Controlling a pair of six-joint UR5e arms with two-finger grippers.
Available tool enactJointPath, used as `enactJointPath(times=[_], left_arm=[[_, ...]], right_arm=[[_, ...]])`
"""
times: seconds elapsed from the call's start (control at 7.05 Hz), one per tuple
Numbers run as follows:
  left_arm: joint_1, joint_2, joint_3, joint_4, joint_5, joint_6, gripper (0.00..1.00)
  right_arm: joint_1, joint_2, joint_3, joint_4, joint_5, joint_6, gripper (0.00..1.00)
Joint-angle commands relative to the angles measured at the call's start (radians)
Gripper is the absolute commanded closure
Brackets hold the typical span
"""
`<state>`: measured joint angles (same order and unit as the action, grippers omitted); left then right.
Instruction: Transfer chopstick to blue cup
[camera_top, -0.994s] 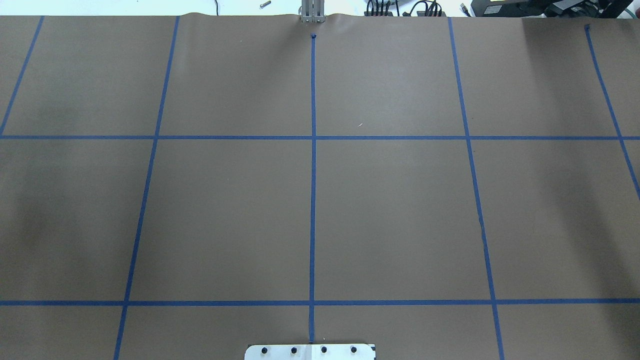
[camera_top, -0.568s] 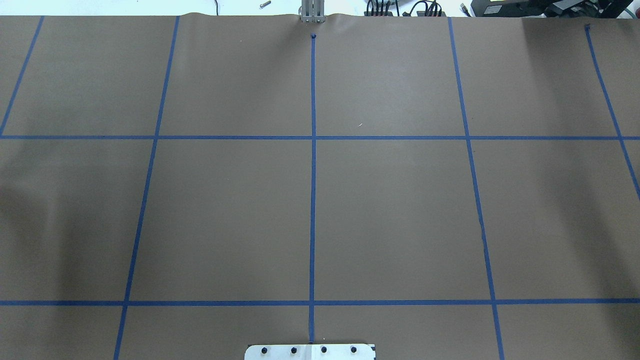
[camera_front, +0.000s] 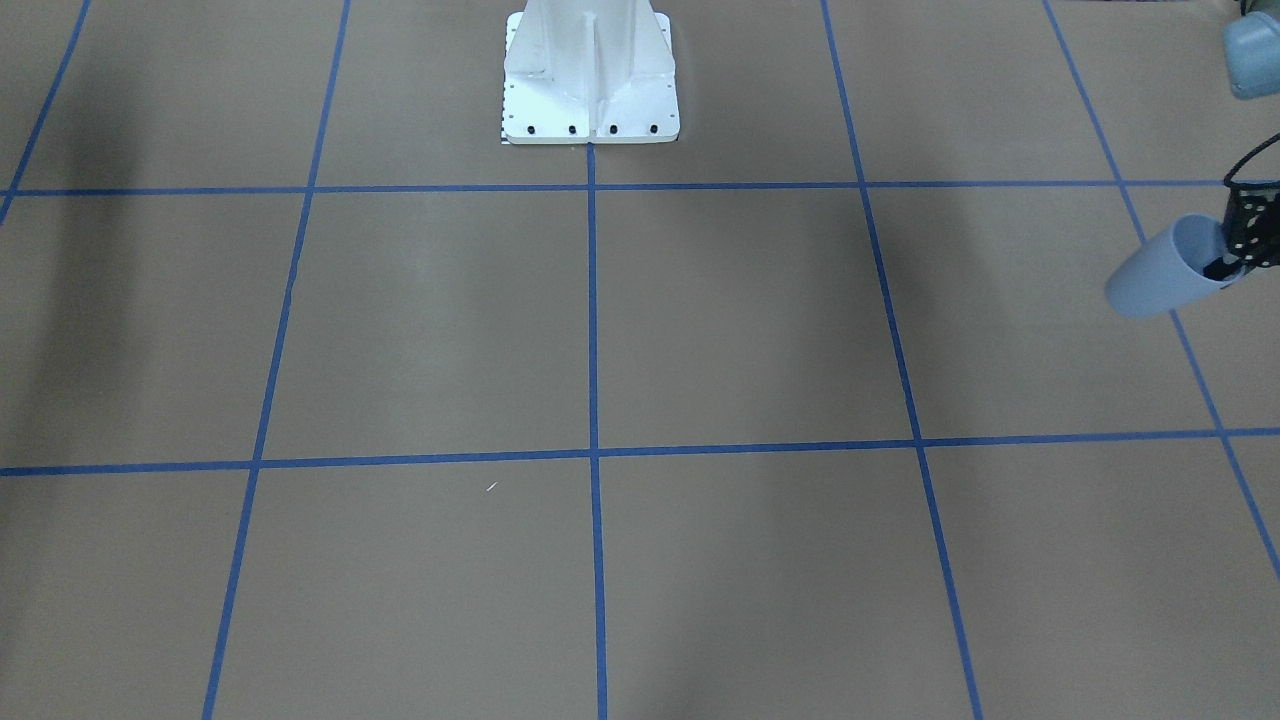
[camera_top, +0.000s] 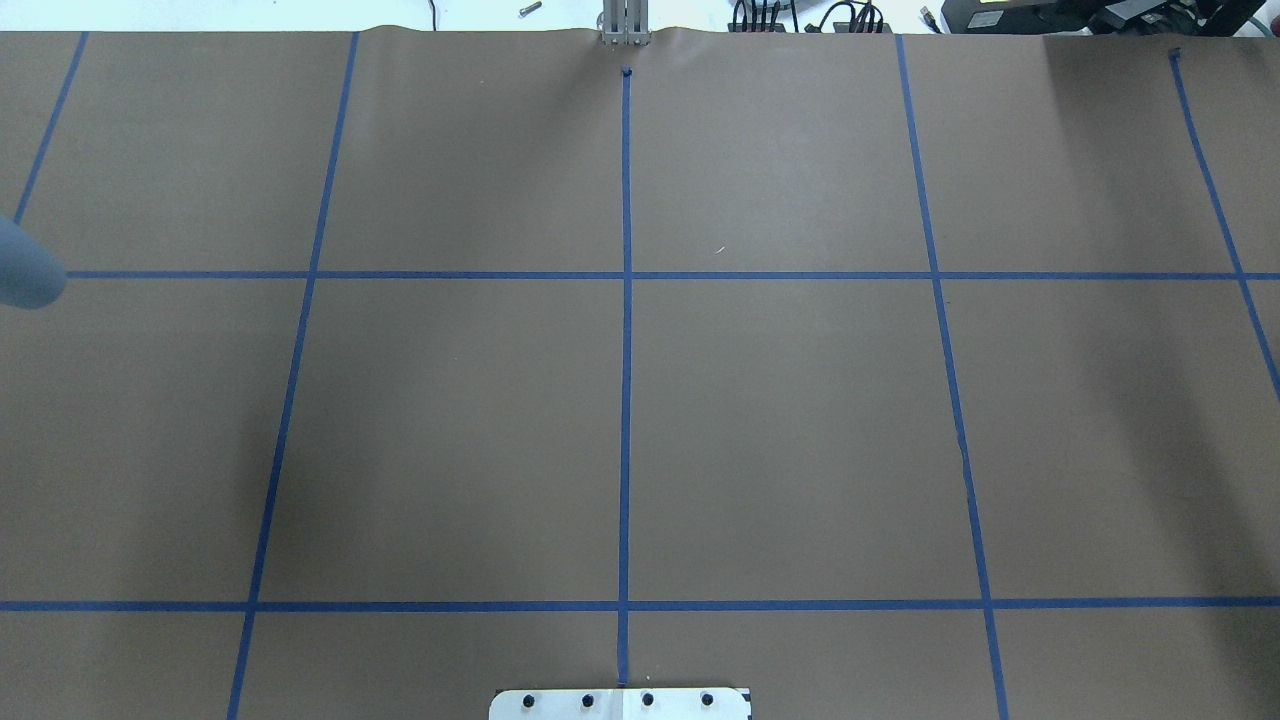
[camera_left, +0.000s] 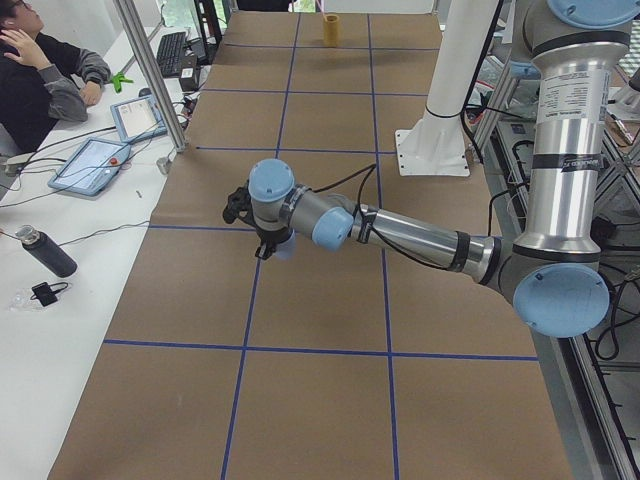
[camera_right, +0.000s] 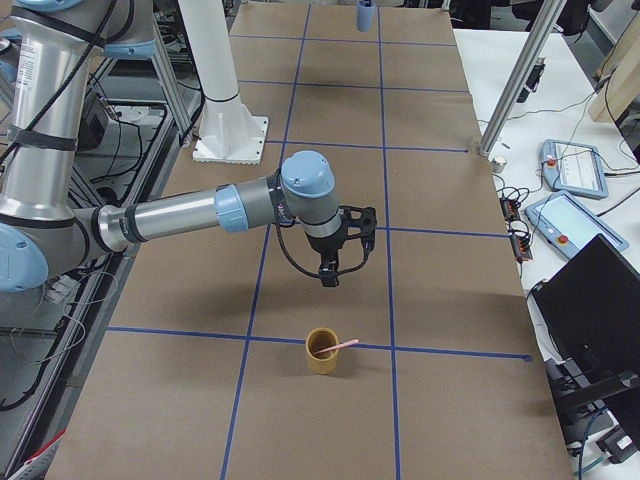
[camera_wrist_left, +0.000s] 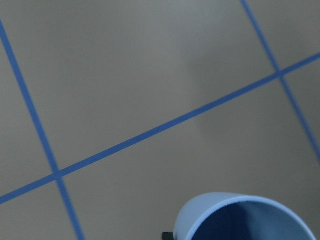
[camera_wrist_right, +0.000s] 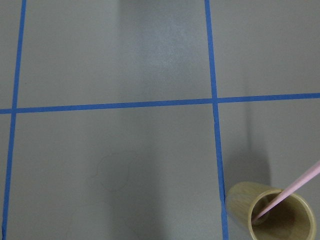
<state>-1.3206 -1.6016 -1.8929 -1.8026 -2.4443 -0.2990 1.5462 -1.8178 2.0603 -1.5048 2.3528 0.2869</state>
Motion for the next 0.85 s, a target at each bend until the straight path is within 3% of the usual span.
enactJointPath(times=[0.0, 0.43, 0.71], left_arm=[[0.223, -0.133, -0.086, 0.008, 0.127, -0.388, 1.0], [0.549, -0.334, -0.077, 0.038, 0.382, -0.761, 1.0], [0.807, -0.617, 0.012, 0.244, 0.641, -0.96, 1.0]], right_arm=[[0.0, 0.002, 0.0, 0.0, 0.002, 0.002, 0.0], [0.0, 0.002, -0.005, 0.0, 0.002, 0.002, 0.0], [0.0, 0.005, -0.011, 0.0, 0.002, 0.002, 0.0]])
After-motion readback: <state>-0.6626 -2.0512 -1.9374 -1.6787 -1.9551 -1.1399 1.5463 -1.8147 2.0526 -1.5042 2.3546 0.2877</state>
